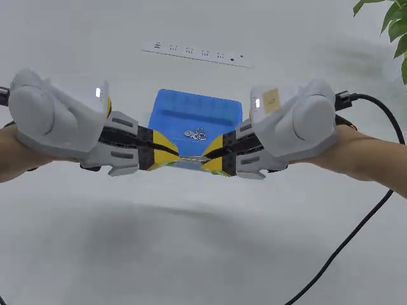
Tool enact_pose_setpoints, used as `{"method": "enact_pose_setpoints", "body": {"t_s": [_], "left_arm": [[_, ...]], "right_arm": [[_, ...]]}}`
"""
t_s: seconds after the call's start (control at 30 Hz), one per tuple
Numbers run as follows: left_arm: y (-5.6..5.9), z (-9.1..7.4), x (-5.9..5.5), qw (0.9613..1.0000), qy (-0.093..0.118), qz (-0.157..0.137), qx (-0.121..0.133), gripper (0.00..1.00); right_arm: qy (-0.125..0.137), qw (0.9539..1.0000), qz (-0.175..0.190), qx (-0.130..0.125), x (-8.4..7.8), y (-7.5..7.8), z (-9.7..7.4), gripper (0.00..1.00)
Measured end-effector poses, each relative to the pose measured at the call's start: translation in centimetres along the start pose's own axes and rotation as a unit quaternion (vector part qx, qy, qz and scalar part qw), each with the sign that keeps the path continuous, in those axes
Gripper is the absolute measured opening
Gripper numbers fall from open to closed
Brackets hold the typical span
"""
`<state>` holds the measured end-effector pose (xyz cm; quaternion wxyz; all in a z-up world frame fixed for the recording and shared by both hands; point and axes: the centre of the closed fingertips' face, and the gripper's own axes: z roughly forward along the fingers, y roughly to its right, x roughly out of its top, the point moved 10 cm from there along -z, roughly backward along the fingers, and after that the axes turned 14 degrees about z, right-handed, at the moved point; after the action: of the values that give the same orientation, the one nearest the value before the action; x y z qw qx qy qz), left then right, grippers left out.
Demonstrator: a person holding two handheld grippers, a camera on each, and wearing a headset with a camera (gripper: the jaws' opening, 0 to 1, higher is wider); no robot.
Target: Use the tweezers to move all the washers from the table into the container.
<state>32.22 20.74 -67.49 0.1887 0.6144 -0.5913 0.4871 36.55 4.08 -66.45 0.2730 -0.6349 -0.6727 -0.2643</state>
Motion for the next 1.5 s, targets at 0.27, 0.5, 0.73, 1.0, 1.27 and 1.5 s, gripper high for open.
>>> {"method": "enact_pose_setpoints", "body": {"t_s": [0.27, 0.5, 0.73, 1.0, 1.27, 1.5], "left_arm": [[0.5, 2.1, -2.5, 0.9992, -0.02, -0.028, -0.021, 0.06], [0.6, 3.2, -4.3, 0.9976, -0.046, -0.041, -0.03, 0.06], [0.2, 3.7, -5.0, 0.9964, -0.065, -0.043, -0.031, 0.08], [0.1, 4.0, -4.8, 0.996, -0.071, -0.042, -0.036, 0.09], [-0.1, 3.5, -4.5, 0.9958, -0.074, -0.047, -0.027, 0.1], [0.0, 2.3, -3.9, 0.9956, -0.079, -0.048, -0.017, 0.12]], "right_arm": [[-0.03, 0.9995, -0.001, 0.011, -2.0, 0.5, 1.9, 0.08], [-0.042, 0.999, 0.006, 0.017, -3.2, 1.2, 3.6, 0.08], [-0.046, 0.9988, 0.01, 0.011, -3.4, 1.8, 4.2, 0.08], [-0.063, 0.998, 0.005, 0.01, -3.7, 2.0, 4.5, 0.11], [-0.082, 0.9967, 0.004, 0.003, -4.2, 2.0, 4.4, 0.13], [-0.075, 0.9969, 0.022, -0.011, -3.9, 2.0, 3.4, 0.18]]}}
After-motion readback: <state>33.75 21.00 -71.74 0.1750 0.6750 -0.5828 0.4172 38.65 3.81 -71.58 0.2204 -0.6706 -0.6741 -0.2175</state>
